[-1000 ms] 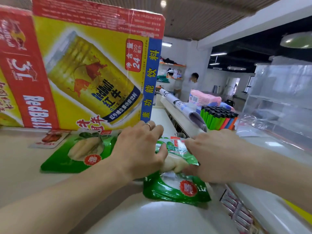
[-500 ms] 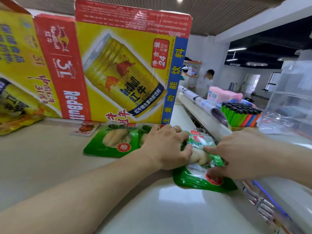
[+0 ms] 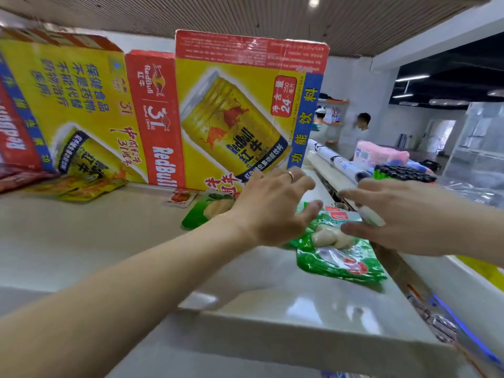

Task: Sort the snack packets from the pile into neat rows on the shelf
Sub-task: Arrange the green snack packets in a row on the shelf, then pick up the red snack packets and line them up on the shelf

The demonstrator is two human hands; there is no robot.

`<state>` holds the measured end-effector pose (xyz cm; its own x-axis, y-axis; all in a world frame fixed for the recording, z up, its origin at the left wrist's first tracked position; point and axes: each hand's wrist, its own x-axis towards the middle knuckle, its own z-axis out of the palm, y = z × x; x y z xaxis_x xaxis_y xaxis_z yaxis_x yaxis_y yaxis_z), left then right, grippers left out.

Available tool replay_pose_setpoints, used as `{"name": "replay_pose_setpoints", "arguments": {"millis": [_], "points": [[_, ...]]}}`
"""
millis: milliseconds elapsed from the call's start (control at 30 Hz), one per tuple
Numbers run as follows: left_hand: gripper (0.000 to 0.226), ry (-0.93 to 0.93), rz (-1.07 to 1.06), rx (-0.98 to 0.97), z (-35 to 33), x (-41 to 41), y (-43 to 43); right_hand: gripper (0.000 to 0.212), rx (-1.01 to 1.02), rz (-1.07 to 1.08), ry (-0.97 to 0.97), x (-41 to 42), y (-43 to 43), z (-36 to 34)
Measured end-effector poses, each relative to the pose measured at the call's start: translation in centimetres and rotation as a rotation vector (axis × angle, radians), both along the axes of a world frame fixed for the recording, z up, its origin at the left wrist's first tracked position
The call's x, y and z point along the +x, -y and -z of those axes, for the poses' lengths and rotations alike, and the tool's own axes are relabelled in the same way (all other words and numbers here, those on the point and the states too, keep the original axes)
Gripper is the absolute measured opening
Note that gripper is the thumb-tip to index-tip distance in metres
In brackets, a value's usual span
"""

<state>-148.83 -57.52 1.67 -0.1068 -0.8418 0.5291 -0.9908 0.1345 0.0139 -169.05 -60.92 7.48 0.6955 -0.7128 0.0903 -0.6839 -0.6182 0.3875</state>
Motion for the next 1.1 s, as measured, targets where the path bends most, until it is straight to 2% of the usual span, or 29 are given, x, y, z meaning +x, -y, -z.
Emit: {"name": "replay_pose_setpoints", "arguments": {"millis": [133, 333, 500, 600, 767, 1100], "points": [[0.055, -0.083, -0.078, -0.053, 0.0, 1.1, -4.7, 0.089, 0.042, -0.006, 0.062, 1.1, -2.1, -1.2], [0.058, -0.052, -0.142, -0.135, 0.4, 4.6, -11.4, 0.103, 0.05, -0.038, 0.158, 5.4, -7.9, -1.1], [0.055, -0.051, -0.194, -0.183, 1.2, 10.3, -18.0, 0.086, 0.004, -0.152, 0.335, 11.7, -13.6, 1.2], [0.057, -0.038, -0.222, -0.18, 1.8, 14.8, -23.0, 0.085, -0.035, -0.262, 0.471, 16.7, -16.7, 3.0], [0.058, -0.038, -0.327, -0.194, 2.8, 22.8, -31.1, 0.072, -0.049, -0.431, 0.628, 25.6, -22.4, 5.7], [0.058, -0.016, -0.57, -0.153, 4.8, 35.0, -45.7, 0.066, 0.108, -0.64, 0.673, 41.9, -33.0, 10.3]]}}
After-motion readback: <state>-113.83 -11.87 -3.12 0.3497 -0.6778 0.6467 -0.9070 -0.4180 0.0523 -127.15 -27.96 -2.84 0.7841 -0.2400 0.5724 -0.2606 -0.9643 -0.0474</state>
